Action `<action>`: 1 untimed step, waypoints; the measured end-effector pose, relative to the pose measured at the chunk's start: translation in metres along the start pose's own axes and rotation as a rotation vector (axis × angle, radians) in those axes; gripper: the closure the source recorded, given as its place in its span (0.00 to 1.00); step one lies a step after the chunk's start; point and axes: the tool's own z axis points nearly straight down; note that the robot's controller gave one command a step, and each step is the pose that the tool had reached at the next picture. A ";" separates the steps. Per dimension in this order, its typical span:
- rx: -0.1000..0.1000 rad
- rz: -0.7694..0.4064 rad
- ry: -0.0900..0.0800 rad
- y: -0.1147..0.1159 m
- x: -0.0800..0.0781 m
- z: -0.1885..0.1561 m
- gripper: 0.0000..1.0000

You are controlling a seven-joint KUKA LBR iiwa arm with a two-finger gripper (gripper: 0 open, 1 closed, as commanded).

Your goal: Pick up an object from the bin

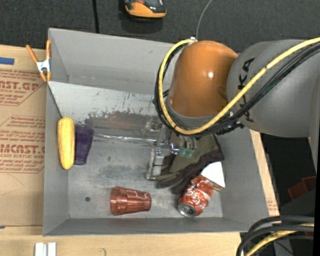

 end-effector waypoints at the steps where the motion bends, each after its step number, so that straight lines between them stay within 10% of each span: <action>1: -0.001 0.002 -0.008 0.000 -0.001 -0.005 0.00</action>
Offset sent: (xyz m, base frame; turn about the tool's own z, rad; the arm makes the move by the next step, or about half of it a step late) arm -0.0241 -0.0773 -0.1074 -0.1389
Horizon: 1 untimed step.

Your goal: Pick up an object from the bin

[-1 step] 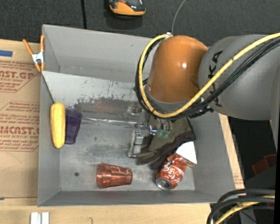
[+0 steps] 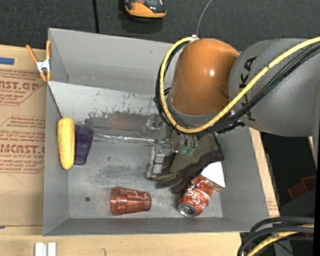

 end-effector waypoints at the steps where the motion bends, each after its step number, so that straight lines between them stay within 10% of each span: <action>1: 0.001 -0.065 -0.005 -0.032 0.010 0.047 0.00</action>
Offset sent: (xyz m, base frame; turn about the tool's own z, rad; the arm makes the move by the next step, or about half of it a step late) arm -0.0008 -0.0765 -0.1292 -0.2276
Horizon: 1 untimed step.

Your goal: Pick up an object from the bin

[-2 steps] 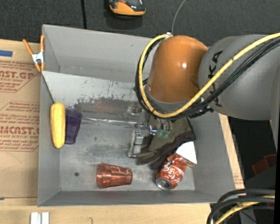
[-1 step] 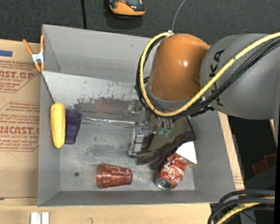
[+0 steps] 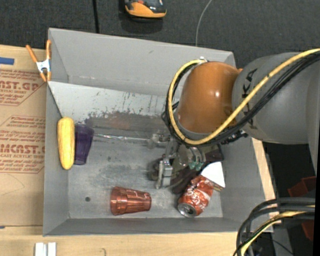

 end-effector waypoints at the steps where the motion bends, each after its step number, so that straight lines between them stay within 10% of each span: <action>1: 0.001 -0.151 0.001 -0.035 -0.005 0.067 0.00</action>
Offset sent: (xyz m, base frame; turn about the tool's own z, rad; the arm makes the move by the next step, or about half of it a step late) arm 0.0109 -0.0666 -0.0542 -0.1915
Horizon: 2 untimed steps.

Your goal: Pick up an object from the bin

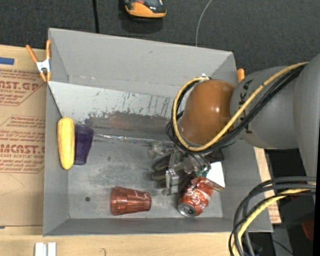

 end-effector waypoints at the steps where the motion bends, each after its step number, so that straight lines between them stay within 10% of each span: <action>1: -0.003 -0.023 0.014 -0.016 0.005 0.022 0.00; 2: 0.000 -0.103 0.000 -0.029 -0.005 0.012 0.00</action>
Offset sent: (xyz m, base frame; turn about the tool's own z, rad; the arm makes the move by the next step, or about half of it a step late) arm 0.0130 -0.0329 -0.0189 -0.1197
